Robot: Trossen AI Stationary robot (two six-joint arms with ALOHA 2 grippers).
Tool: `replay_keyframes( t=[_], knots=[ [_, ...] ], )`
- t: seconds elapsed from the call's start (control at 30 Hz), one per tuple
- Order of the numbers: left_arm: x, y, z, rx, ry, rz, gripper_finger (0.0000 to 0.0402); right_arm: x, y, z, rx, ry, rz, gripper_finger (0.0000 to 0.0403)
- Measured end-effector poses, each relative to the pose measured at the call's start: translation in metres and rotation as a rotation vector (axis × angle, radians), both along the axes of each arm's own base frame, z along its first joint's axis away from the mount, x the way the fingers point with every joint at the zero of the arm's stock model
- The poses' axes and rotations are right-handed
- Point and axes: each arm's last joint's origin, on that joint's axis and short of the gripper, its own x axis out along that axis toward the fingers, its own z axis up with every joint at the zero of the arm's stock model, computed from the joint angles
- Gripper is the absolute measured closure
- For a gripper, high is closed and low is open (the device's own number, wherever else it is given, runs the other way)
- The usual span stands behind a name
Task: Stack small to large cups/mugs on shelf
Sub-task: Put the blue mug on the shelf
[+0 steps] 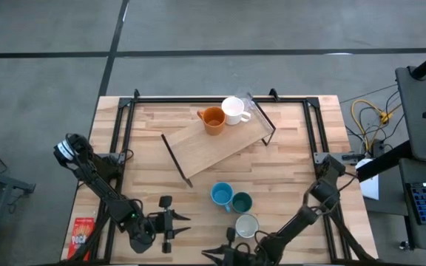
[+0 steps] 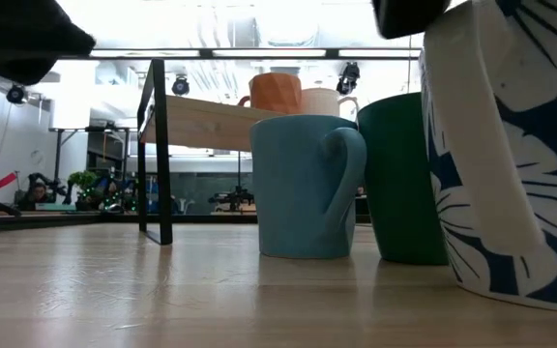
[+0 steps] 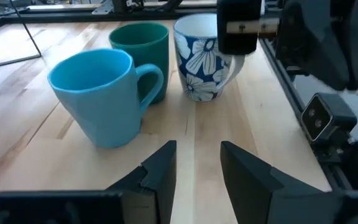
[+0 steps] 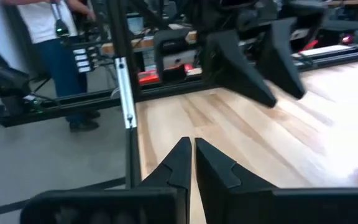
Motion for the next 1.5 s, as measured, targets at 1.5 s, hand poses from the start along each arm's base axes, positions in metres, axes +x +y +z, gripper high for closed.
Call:
replay_keyframes(
  t=[1.5],
  knots=[
    [0.002, -0.002, 0.000, -0.019, -0.026, 0.010, 0.0291, -0.034, -0.016, -0.046, 0.032, 0.137, -0.342, 0.0390]
  ],
)
